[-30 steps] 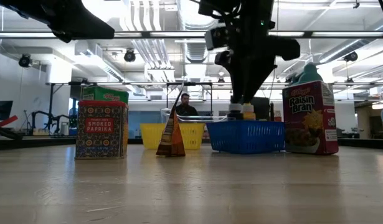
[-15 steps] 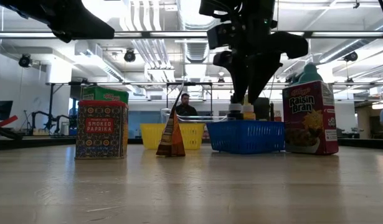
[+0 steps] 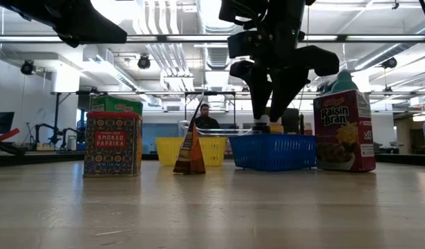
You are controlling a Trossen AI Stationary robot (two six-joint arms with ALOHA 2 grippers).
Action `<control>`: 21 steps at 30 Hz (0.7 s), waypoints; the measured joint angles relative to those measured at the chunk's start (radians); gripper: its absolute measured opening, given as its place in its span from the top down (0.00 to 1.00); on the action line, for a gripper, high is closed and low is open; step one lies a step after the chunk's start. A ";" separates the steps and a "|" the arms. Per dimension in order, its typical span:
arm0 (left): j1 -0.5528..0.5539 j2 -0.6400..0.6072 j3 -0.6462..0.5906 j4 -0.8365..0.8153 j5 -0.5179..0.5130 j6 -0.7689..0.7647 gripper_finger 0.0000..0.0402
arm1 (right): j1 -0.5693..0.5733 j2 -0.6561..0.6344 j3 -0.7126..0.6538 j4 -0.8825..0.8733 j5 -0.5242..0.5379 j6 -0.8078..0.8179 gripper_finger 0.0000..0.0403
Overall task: Pick & Place Kitchen Items
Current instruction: Put the orange food coloring bottle into the blue bin
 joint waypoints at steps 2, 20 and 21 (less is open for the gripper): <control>0.000 0.000 0.000 0.000 0.000 0.000 0.66 | -0.005 0.000 -0.002 0.006 0.000 -0.012 0.55; 0.000 -0.001 0.000 -0.006 0.000 0.000 0.66 | -0.016 0.148 0.002 0.020 0.008 -0.097 0.51; 0.000 -0.001 0.000 -0.006 0.000 0.000 0.66 | -0.017 0.151 0.002 0.018 0.009 -0.100 0.51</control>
